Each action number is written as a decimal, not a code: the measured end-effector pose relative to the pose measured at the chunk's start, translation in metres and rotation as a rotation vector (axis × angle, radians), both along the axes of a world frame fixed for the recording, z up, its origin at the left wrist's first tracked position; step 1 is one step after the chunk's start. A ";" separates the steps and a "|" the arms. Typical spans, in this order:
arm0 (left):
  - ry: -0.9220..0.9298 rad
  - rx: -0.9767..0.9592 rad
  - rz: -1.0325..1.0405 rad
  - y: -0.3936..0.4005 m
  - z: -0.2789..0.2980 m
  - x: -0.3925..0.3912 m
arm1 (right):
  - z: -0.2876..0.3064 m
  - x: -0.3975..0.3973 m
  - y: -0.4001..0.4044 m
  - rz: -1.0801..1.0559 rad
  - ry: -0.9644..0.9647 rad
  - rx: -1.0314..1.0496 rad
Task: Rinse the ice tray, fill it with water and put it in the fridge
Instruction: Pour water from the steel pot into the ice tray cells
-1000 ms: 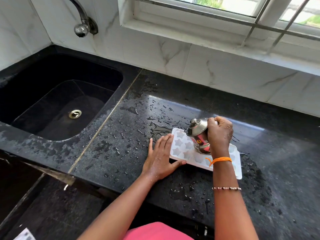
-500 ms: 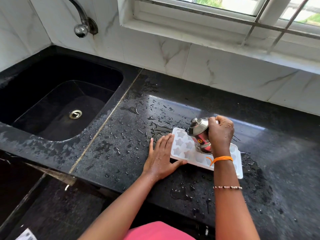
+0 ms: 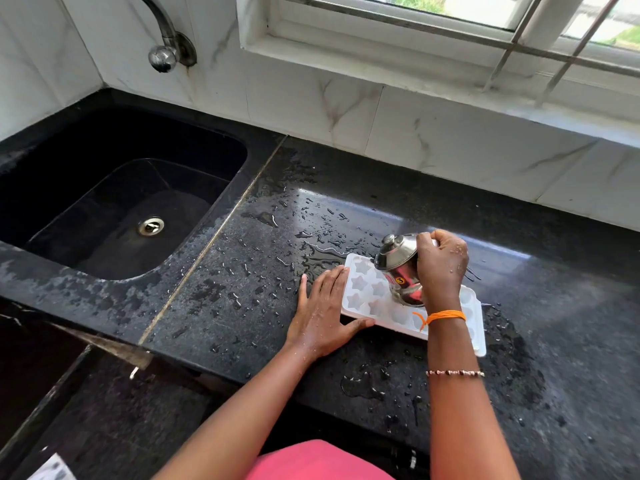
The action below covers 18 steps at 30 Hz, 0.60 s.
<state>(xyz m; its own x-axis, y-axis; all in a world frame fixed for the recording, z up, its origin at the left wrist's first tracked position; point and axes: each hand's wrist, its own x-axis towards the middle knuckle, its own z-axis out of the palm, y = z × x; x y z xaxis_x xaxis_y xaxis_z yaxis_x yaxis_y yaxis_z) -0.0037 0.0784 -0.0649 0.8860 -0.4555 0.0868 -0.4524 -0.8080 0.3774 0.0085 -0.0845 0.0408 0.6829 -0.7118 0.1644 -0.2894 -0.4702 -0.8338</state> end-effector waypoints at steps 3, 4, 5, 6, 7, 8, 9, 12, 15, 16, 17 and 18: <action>-0.004 0.009 0.001 0.000 0.000 0.000 | 0.001 0.000 0.001 0.005 0.001 -0.009; -0.001 0.009 0.001 0.000 0.000 0.000 | 0.001 0.000 0.001 0.004 0.005 -0.015; 0.006 0.010 0.001 0.000 0.000 0.000 | 0.001 0.000 0.001 0.003 0.007 -0.020; 0.013 0.010 0.001 0.000 -0.001 0.000 | 0.002 0.000 0.002 0.001 0.007 -0.024; 0.019 0.010 0.001 0.000 -0.001 0.000 | 0.002 0.001 0.002 -0.001 0.008 -0.025; 0.021 0.010 0.001 0.000 -0.001 0.000 | 0.002 0.001 0.002 -0.003 0.007 -0.024; 0.021 0.009 0.001 0.000 -0.001 0.000 | 0.002 0.001 0.002 -0.004 0.006 -0.020; 0.022 0.013 0.000 0.000 0.000 0.000 | 0.001 0.001 0.001 -0.004 -0.001 -0.009; 0.020 0.008 0.000 0.000 -0.001 0.000 | 0.001 0.001 0.001 0.001 -0.003 -0.005; 0.020 0.005 0.000 0.000 -0.001 0.000 | 0.001 0.001 0.001 0.002 -0.001 -0.007; 0.019 0.007 0.000 0.000 -0.001 0.000 | 0.001 0.001 0.001 0.002 0.002 -0.010; 0.019 0.010 0.000 0.000 -0.001 -0.001 | 0.002 0.001 0.001 0.002 0.004 -0.012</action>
<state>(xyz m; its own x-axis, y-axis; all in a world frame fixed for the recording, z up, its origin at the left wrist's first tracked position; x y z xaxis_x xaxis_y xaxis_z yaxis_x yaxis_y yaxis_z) -0.0044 0.0780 -0.0661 0.8873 -0.4564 0.0657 -0.4454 -0.8116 0.3779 0.0097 -0.0832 0.0425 0.6852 -0.7083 0.1699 -0.2919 -0.4807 -0.8269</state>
